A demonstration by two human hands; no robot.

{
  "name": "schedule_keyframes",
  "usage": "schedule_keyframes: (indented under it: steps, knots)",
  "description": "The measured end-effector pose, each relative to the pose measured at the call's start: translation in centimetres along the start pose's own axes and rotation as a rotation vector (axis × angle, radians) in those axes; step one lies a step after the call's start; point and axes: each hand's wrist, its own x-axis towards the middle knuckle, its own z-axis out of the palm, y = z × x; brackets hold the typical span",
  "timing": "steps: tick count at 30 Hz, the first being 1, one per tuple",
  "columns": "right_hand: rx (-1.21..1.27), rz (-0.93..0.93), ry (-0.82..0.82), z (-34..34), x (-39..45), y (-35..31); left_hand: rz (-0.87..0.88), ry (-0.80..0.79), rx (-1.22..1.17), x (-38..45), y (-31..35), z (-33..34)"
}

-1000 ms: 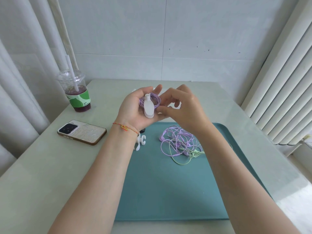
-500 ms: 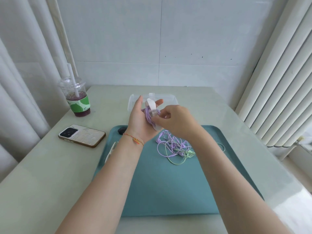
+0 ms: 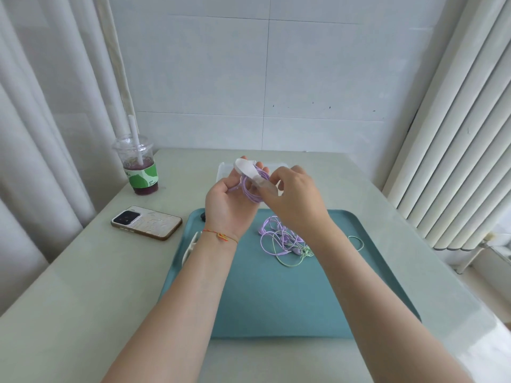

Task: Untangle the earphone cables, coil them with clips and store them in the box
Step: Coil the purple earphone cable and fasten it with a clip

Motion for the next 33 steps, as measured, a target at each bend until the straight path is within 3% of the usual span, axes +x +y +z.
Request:
schedule_keyframes:
  steps: [6, 8, 10, 15, 20, 26, 33]
  knots:
    - [0.074, -0.096, 0.023, -1.0, 0.2, -0.4, -0.06, -0.064, 0.038, -1.2, 0.5, -0.7]
    - [0.08, -0.098, 0.021, -1.7, 0.4, -0.3, -0.099, -0.061, 0.161, -1.6, 1.3, -1.3]
    - [0.064, -0.11, 0.041, -2.1, 0.7, -0.2, -0.104, 0.04, 0.315, -1.8, 2.1, -1.5]
    - [0.022, -0.148, 0.126, -2.1, 1.2, -0.2, 0.131, 0.348, 0.697, -2.3, 2.2, 0.6]
    - [0.022, -0.19, 0.143, -1.5, 1.0, -0.4, 0.139, 0.323, 1.101, -2.5, 1.0, 2.0]
    - [0.012, -0.218, 0.133, -1.8, 0.9, 0.1, 0.193, 0.377, 1.014, -2.4, 0.7, 2.0]
    - [0.078, -0.157, 0.088, -2.8, 1.4, 0.6, 0.15, 0.229, 0.901, -2.6, 1.6, 2.1]
